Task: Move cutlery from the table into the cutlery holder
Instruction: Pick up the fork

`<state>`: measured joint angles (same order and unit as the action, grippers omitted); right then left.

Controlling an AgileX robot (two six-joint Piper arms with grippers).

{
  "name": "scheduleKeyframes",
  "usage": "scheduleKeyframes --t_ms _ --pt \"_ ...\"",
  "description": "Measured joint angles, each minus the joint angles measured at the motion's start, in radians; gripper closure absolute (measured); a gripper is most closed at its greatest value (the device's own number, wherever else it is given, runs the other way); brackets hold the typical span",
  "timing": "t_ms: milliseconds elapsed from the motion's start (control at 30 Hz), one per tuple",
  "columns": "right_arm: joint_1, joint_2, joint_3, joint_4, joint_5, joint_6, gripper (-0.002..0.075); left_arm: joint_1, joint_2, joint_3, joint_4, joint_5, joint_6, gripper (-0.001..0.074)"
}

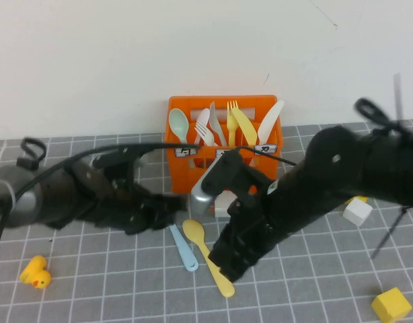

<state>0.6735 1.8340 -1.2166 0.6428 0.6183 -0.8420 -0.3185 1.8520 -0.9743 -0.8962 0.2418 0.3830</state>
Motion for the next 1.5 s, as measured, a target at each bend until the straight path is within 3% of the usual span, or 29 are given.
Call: scheduleKeyframes --t_ms 100,200,600,733,967,1167,1500 --pt "0.0 -0.081 0.0 -0.022 0.099 0.007 0.0601 0.0 0.016 -0.066 0.005 0.061 -0.001 0.0384" --pt "0.0 -0.216 0.0 -0.106 0.174 0.045 0.0601 0.0 0.042 -0.127 0.042 0.126 -0.056 0.0324" --pt "0.0 -0.887 0.0 -0.599 0.534 0.447 0.0616 -0.011 0.126 -0.152 0.307 0.207 -0.368 0.0341" --pt "0.0 -1.162 0.0 -0.707 0.545 0.582 0.0622 -0.059 0.148 -0.157 0.44 0.201 -0.503 0.0386" --pt "0.0 -1.569 -0.017 -0.811 0.61 0.766 0.0652 -0.156 0.191 -0.216 0.761 0.209 -0.776 0.04" --pt "0.0 -1.553 0.033 -0.767 0.63 0.781 0.0694 -0.177 0.205 -0.24 0.887 0.254 -0.881 0.0401" --pt "0.0 -1.348 0.091 -0.74 0.63 0.7 0.0695 -0.17 0.205 -0.241 1.114 0.368 -1.039 0.0401"
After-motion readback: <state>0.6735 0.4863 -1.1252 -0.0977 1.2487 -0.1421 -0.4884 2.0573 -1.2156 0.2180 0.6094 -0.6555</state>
